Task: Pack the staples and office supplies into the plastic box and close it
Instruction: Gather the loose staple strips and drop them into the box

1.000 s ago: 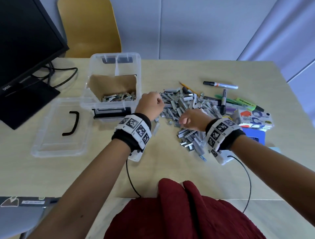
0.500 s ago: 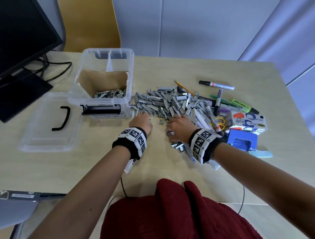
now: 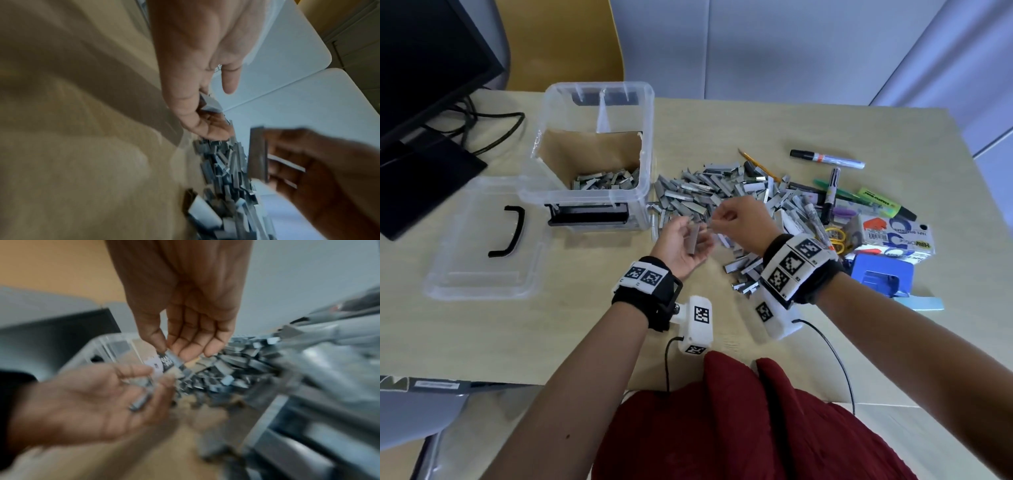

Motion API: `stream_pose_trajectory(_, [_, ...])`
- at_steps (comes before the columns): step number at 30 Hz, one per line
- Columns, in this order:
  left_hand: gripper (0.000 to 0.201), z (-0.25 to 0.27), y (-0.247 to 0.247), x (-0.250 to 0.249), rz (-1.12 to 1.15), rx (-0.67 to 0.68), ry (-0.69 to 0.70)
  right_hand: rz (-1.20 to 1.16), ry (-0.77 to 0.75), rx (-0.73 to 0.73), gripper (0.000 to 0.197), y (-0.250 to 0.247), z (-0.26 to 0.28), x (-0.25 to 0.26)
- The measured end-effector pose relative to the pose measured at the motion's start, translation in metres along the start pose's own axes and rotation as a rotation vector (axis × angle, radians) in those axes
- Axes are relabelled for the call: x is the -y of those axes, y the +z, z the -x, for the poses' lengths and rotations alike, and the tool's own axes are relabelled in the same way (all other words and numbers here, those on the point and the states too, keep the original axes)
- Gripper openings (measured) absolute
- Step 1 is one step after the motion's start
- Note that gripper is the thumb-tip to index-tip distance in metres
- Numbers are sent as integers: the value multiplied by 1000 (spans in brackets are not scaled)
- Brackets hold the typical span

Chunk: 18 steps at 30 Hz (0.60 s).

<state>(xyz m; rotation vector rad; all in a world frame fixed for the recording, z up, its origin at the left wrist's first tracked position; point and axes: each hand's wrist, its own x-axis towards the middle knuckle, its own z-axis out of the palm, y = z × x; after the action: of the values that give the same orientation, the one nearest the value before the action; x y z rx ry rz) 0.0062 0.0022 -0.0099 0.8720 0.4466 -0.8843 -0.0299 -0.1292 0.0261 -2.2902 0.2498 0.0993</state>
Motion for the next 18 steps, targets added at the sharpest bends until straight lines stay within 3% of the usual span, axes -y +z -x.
stream_pose_trajectory(3, [38, 0, 3, 7, 14, 14, -43, -34, -44, 17, 12, 0, -6, 18])
stream_pose_trajectory(6, [40, -5, -1, 4, -101, -63, -12, 73, -46, 6, 14, -3, -17, 19])
stream_pose_trajectory(12, [41, -8, -18, 1, -82, -213, 70, 543, -82, 299, 16, 15, -22, 6])
stream_pose_trajectory(18, [36, -4, -19, 4, 69, -207, 124, 694, -150, 364, 25, 27, -14, 8])
